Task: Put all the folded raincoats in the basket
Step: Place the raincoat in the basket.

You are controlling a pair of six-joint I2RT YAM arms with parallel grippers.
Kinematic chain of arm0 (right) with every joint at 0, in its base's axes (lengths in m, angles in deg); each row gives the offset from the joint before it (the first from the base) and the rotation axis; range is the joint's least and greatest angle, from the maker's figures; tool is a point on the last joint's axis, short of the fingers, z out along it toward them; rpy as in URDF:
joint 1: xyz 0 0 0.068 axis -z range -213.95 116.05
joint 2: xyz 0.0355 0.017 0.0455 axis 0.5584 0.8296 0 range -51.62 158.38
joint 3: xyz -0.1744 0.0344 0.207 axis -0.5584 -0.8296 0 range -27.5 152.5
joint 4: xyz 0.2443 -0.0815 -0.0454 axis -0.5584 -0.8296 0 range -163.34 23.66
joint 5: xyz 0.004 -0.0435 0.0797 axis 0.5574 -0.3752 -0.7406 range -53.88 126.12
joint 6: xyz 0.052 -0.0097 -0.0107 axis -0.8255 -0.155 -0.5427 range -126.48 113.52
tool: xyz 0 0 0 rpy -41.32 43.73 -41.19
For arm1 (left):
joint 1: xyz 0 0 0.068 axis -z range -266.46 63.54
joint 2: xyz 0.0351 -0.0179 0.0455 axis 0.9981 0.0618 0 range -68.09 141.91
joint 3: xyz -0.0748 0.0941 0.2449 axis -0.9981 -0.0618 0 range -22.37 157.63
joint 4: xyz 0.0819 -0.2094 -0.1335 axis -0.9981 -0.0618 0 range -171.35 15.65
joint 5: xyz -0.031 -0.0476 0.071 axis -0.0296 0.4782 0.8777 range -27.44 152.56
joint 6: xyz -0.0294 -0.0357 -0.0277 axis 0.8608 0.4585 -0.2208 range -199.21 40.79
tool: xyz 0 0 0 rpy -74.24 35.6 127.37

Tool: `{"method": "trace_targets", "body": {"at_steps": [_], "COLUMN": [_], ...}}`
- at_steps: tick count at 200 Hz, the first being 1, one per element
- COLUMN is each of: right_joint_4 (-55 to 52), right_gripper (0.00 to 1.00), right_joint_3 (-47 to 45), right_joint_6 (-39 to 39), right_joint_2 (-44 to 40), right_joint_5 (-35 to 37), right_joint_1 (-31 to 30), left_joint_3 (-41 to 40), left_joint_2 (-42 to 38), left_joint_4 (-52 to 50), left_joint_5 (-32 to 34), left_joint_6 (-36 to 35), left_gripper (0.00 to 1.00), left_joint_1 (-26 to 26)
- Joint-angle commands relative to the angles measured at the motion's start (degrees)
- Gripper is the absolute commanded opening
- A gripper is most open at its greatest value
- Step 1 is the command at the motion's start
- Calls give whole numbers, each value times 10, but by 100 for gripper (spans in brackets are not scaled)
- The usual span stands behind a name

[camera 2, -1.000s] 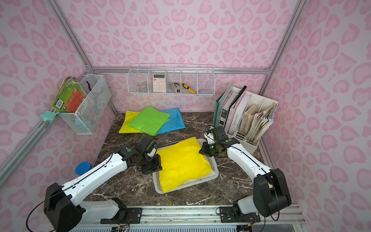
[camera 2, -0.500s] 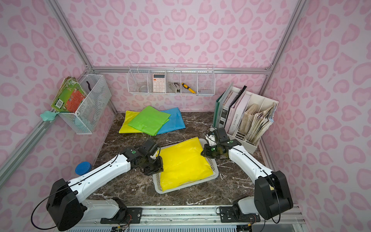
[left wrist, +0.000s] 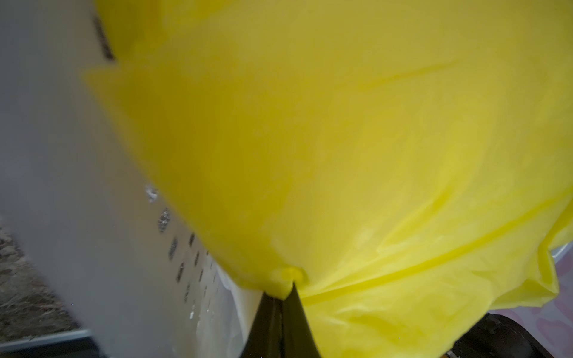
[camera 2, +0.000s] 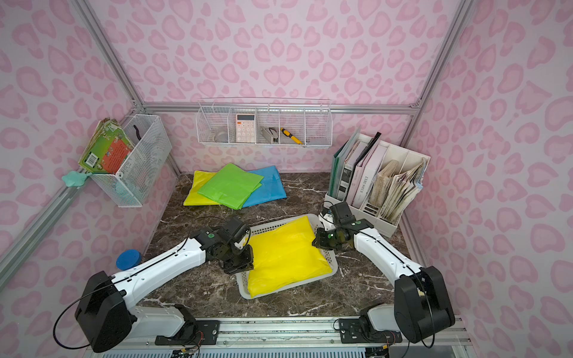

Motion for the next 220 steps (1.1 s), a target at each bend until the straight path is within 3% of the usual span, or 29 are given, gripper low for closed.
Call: {"method": "trace_targets", "body": {"at_steps": [1, 38, 47, 79, 107, 123, 137, 151, 186, 220], "right_joint_4": [19, 42, 43, 22, -17, -41, -38, -29, 10, 54], "right_gripper": [0, 0, 0, 38, 48, 47, 39, 33, 18, 13], "right_joint_3": [-7, -8, -8, 24, 77, 92, 77, 49, -39, -118], "right_joint_6": [0, -7, -6, 17, 40, 42, 32, 18, -28, -55], "right_joint_2": [-2, -1, 1, -12, -39, -48, -62, -76, -102, -115], "right_joint_5": [20, 15, 16, 9, 41, 27, -4, -28, -31, -30], "right_joint_1": [4, 7, 6, 7, 8, 5, -9, -35, -112, -125], "left_joint_3": [-3, 1, 2, 43, 118, 139, 128, 107, 46, -18], "left_joint_2": [5, 18, 20, 10, -16, -28, -41, -49, -38, -26], "left_joint_4": [-33, -41, -42, -85, -155, -157, -123, -86, -27, 5], "left_joint_5": [23, 54, 55, 72, 93, 48, -21, -72, -107, -97], "left_joint_6": [0, -3, -4, -23, -42, -54, -62, -62, -45, -25], "left_gripper": [0, 0, 8, 33, 39, 28, 13, 4, 0, 0], "left_joint_1": [2, 1, 2, 2, 1, 2, 9, 26, 73, 86]}}
